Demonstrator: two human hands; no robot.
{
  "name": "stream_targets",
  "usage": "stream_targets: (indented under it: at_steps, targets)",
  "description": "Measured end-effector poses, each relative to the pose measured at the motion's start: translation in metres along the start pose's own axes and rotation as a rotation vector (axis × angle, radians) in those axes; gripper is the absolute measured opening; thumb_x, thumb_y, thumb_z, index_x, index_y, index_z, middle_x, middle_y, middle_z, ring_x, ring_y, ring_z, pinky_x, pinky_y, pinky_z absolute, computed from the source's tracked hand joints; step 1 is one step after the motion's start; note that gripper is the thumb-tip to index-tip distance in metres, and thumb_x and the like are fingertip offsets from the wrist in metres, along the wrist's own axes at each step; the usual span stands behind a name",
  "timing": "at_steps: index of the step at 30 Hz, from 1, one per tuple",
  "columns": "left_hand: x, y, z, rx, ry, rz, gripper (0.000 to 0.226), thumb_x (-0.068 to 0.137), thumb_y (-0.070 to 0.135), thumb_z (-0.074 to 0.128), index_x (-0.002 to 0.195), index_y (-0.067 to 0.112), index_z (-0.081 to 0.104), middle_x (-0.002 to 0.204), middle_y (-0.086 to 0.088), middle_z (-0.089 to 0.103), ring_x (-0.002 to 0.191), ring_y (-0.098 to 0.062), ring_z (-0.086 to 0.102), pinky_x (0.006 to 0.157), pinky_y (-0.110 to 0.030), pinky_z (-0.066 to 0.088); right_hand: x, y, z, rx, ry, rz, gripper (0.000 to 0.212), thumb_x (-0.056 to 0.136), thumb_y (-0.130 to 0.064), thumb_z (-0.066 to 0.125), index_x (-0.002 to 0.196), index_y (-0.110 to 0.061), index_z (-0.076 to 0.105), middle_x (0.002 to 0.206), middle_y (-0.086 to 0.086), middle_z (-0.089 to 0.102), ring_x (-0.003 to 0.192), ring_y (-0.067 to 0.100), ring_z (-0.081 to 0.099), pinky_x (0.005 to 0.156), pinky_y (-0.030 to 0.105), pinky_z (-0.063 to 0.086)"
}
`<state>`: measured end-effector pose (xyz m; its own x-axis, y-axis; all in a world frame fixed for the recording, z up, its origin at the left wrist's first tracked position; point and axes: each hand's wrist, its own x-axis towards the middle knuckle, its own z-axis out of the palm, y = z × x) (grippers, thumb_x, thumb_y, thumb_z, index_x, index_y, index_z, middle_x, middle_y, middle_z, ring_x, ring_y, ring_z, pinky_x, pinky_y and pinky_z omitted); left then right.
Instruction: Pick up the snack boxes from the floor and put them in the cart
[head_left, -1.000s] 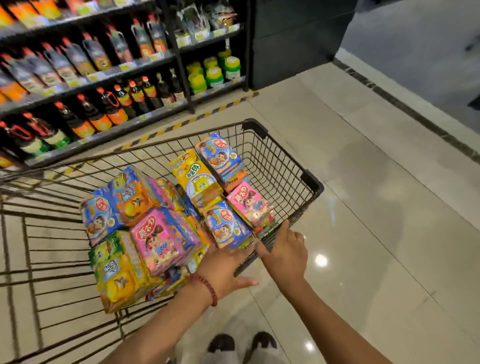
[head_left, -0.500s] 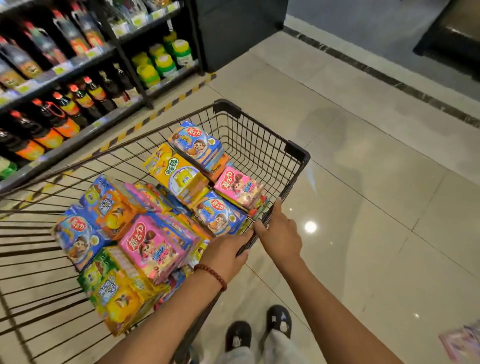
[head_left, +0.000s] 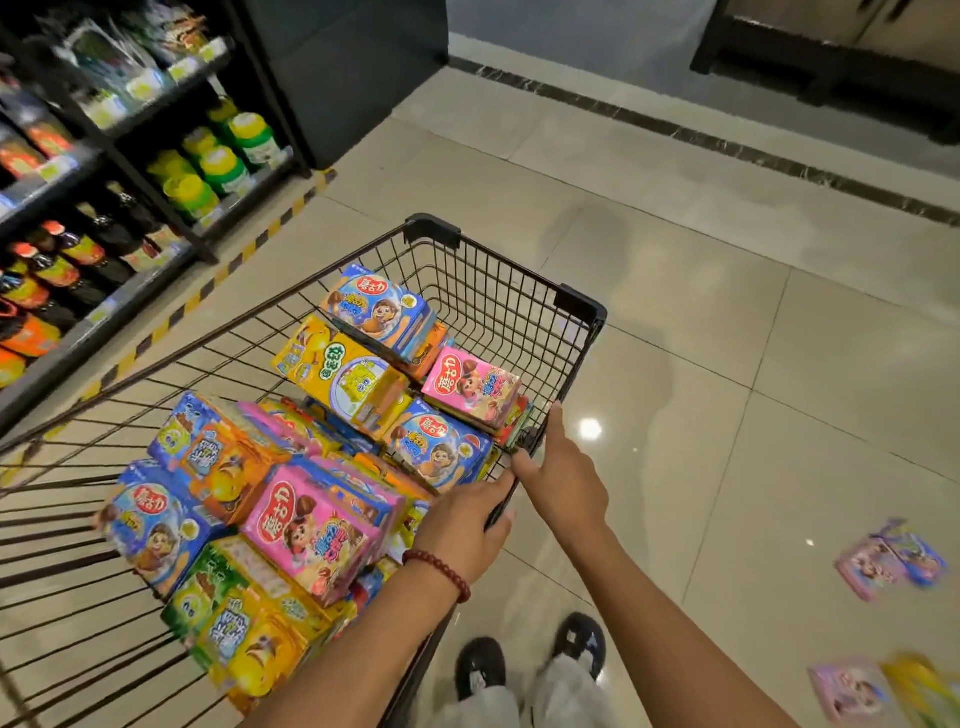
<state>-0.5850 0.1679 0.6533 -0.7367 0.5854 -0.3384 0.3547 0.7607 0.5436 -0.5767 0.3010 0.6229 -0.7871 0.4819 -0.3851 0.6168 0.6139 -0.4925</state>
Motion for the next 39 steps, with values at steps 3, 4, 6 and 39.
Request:
stream_targets:
  at_steps: [3,4,6,39]
  targets:
    - [0.005,0.020,0.010,-0.002,-0.022,0.048,0.051,0.098,0.029,0.046,0.146,0.025,0.031,0.127,-0.006,0.057,0.117,-0.018,0.050,0.096,-0.032,0.041,-0.002,0.021,-0.013,0.024,0.011,0.033,0.083,0.087,-0.048,0.047,0.152,-0.029,0.001,0.123,0.007,0.058,0.103,0.027,0.059,0.078,0.044,0.054]
    - [0.006,0.027,0.013,0.001,-0.030,0.061,0.051,0.098,0.029,0.045,0.147,0.024,0.031,0.127,-0.005,0.056,0.118,-0.018,0.050,0.096,-0.030,0.041,-0.002,0.029,-0.018,0.030,0.015,0.046,0.083,0.086,-0.048,0.047,0.152,-0.029,0.001,0.121,0.007,0.058,0.102,0.027,0.059,0.077,0.043,0.054]
    - [0.010,0.042,0.021,0.012,-0.048,0.083,0.051,0.098,0.028,0.045,0.147,0.024,0.030,0.127,-0.005,0.056,0.118,-0.017,0.050,0.095,-0.029,0.041,-0.001,0.046,-0.029,0.036,0.019,0.068,0.084,0.086,-0.049,0.048,0.153,-0.028,0.001,0.119,0.007,0.059,0.102,0.025,0.059,0.076,0.040,0.054]
    - [0.142,0.325,0.175,0.142,-0.074,0.309,0.051,0.097,0.022,0.044,0.146,0.029,0.032,0.105,-0.008,0.063,0.099,-0.024,0.056,0.087,-0.038,0.046,0.057,0.329,-0.235,0.134,0.111,0.266,0.079,0.091,-0.053,0.042,0.153,-0.032,-0.002,0.119,0.008,0.060,0.106,0.028,0.058,0.070,0.033,0.043]
